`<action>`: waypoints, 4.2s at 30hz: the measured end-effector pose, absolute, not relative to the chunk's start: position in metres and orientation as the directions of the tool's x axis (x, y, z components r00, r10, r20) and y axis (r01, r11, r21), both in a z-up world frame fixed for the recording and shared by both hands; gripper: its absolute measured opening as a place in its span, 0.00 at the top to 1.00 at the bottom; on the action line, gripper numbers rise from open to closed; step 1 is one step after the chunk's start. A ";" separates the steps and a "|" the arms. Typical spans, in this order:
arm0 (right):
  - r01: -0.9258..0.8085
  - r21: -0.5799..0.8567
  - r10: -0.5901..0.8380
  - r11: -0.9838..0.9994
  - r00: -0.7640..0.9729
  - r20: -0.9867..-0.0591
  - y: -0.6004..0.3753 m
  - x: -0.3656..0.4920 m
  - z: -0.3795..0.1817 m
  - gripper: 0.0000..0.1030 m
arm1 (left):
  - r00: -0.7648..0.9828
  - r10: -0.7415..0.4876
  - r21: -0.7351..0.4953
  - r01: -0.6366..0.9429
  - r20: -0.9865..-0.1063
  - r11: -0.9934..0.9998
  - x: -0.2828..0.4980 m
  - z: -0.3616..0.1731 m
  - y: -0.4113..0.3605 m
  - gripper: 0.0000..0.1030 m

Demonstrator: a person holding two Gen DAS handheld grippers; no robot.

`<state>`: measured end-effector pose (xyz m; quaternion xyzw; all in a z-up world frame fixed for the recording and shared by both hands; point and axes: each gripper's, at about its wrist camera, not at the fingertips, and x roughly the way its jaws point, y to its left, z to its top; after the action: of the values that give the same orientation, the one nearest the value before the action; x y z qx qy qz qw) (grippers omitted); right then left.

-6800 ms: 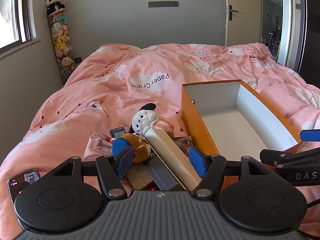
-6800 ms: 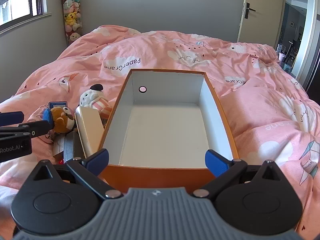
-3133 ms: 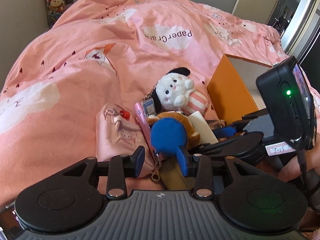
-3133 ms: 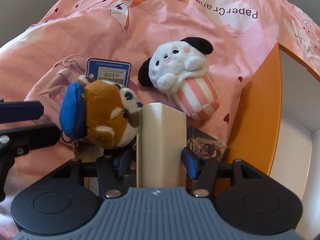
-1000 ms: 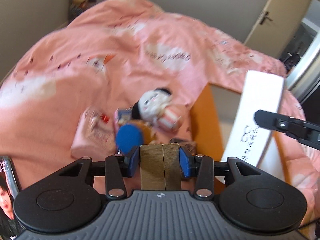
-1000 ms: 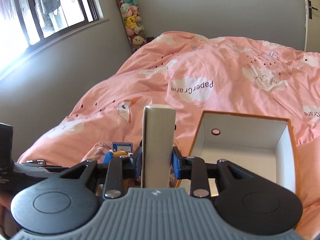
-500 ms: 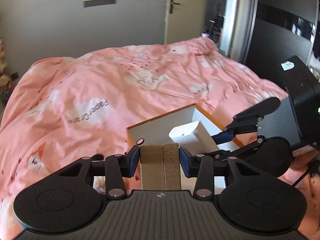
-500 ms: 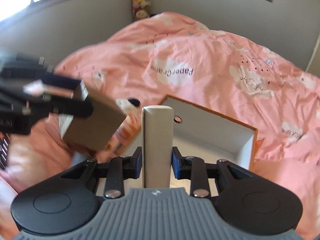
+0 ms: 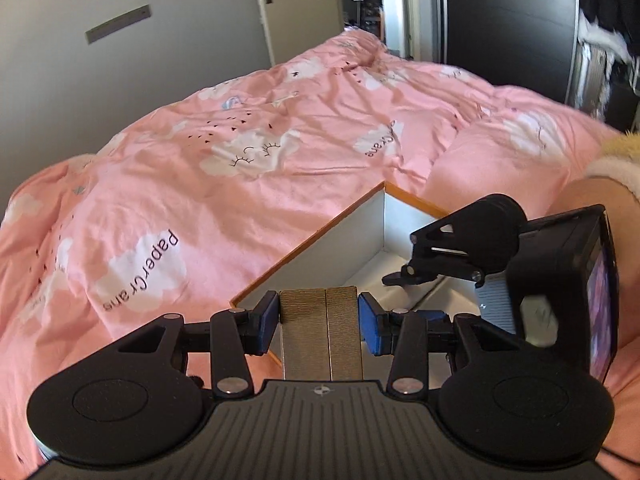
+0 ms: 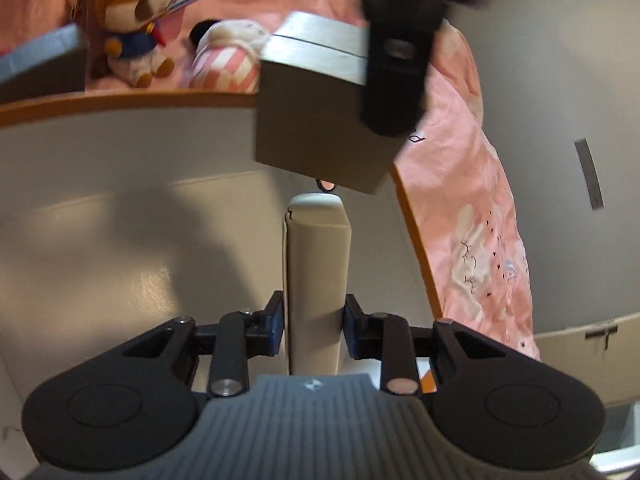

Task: Organize objects
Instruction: 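Lift the white glasses case with the right tool and carry it into the shoebox, then lower the gold box into the shoebox with the left tool while the right tool withdraws, then open the left tool and release the gold box inside the shoebox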

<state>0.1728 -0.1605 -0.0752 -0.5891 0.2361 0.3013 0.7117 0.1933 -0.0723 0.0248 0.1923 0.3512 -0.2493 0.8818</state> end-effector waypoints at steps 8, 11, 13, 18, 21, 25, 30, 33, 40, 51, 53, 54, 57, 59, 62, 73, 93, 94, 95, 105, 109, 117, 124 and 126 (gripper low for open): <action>-0.679 -0.733 0.165 0.048 0.729 -0.664 -0.165 0.181 -0.110 0.70 | 0.623 -0.278 0.255 0.628 -0.732 0.735 0.207 0.006 -0.085 0.53; -0.662 -0.749 0.168 -0.043 0.734 -0.658 -0.169 0.178 -0.128 0.70 | 0.605 -0.282 0.250 0.644 -0.745 0.723 0.211 0.002 -0.087 0.53; -0.661 -0.743 0.171 -0.106 0.724 -0.668 -0.174 0.175 -0.140 0.69 | 0.604 -0.279 0.268 0.657 -0.747 0.705 0.212 -0.001 -0.090 0.52; -0.678 -0.730 0.149 -0.085 0.716 -0.682 -0.180 0.182 -0.140 0.62 | 0.597 -0.268 0.304 0.683 -0.756 0.664 0.212 -0.009 -0.096 0.53; -0.719 -0.691 0.147 -0.078 0.677 -0.721 -0.186 0.181 -0.128 0.51 | 0.588 -0.262 0.320 0.701 -0.765 0.638 0.212 -0.013 -0.099 0.53; -0.789 -0.615 0.127 -0.001 0.609 -0.783 -0.201 0.188 -0.110 0.51 | 0.570 -0.260 0.342 0.735 -0.779 0.586 0.211 -0.018 -0.101 0.53; -0.844 -0.513 0.112 0.156 0.531 -0.840 -0.221 0.212 -0.095 0.60 | 0.539 -0.256 0.345 0.769 -0.802 0.538 0.212 -0.021 -0.104 0.53; -0.868 -0.432 0.110 0.246 0.467 -0.877 -0.226 0.228 -0.090 0.65 | 0.518 -0.249 0.339 0.785 -0.818 0.519 0.214 -0.023 -0.107 0.53; -0.834 -0.390 0.071 0.390 0.449 -0.890 -0.229 0.265 -0.085 0.67 | 0.478 -0.230 0.331 0.815 -0.848 0.475 0.220 -0.030 -0.111 0.53; -0.759 -0.284 0.088 0.586 0.407 -0.909 -0.237 0.299 -0.075 0.67 | 0.447 -0.202 0.323 0.833 -0.871 0.450 0.229 -0.038 -0.114 0.53; -0.751 -0.300 0.076 0.589 0.421 -0.904 -0.239 0.296 -0.074 0.68 | 0.441 -0.194 0.336 0.848 -0.876 0.409 0.227 -0.041 -0.117 0.53; -0.749 -0.296 0.081 0.592 0.422 -0.903 -0.241 0.295 -0.072 0.68 | 0.437 -0.189 0.344 0.858 -0.879 0.382 0.226 -0.042 -0.118 0.53; -0.740 -0.276 0.100 0.614 0.419 -0.902 -0.236 0.290 -0.065 0.68 | 0.411 -0.166 0.363 0.895 -0.896 0.259 0.221 -0.047 -0.122 0.53; -0.734 -0.263 0.113 0.626 0.418 -0.901 -0.231 0.284 -0.063 0.68 | 0.396 -0.144 0.372 0.912 -0.907 0.172 0.217 -0.050 -0.125 0.52; -0.734 -0.199 0.164 0.650 0.391 -0.906 -0.213 0.285 -0.069 0.68 | 0.386 -0.107 0.378 0.921 -0.916 0.092 0.216 -0.055 -0.132 0.53; -0.723 0.002 0.296 0.691 0.280 -0.913 -0.210 0.261 -0.062 0.69 | 0.276 -0.087 0.262 0.955 -0.957 0.141 0.214 -0.078 -0.135 0.53; -0.658 0.106 0.324 0.745 0.218 -0.921 -0.205 0.274 -0.082 0.75 | 0.127 0.049 0.120 0.642 -0.991 0.758 0.277 -0.090 -0.120 0.49; -0.658 0.105 0.324 0.746 0.220 -0.920 -0.204 0.273 -0.082 0.75 | 0.138 0.054 0.130 0.640 -0.989 0.757 0.276 -0.091 -0.121 0.46; -0.657 0.106 0.326 0.746 0.221 -0.919 -0.204 0.272 -0.082 0.75 | 0.150 0.059 0.142 0.637 -0.987 0.758 0.276 -0.093 -0.122 0.45; -0.652 0.145 0.376 0.745 0.231 -0.897 -0.196 0.268 -0.080 0.75 | 0.201 0.053 0.150 0.503 -0.978 0.851 0.295 -0.086 -0.108 0.44; -0.649 0.098 0.358 0.754 0.282 -0.890 -0.188 0.269 -0.079 0.76 | 0.230 -0.026 0.083 0.452 -0.973 0.888 0.285 -0.063 -0.097 0.51; -0.602 -0.015 0.264 0.798 0.373 -0.890 -0.171 0.283 -0.090 0.85 | 0.340 -0.113 0.033 0.395 -0.933 0.918 0.272 -0.027 -0.067 0.53; -0.628 0.036 0.330 0.777 0.359 -0.873 -0.153 0.287 -0.097 0.96 | 0.389 -0.128 0.046 0.408 -0.912 0.912 0.267 -0.019 -0.056 0.54; -0.642 0.018 0.336 0.766 0.377 -0.863 -0.147 0.284 -0.098 0.98 | 0.392 -0.130 0.044 0.405 -0.911 0.913 0.266 -0.017 -0.053 0.54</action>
<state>0.2845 -0.1467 -0.0978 -0.1628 0.4700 0.3005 0.8138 0.2656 -0.0531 -0.0174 0.1302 0.5270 -0.1622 0.8240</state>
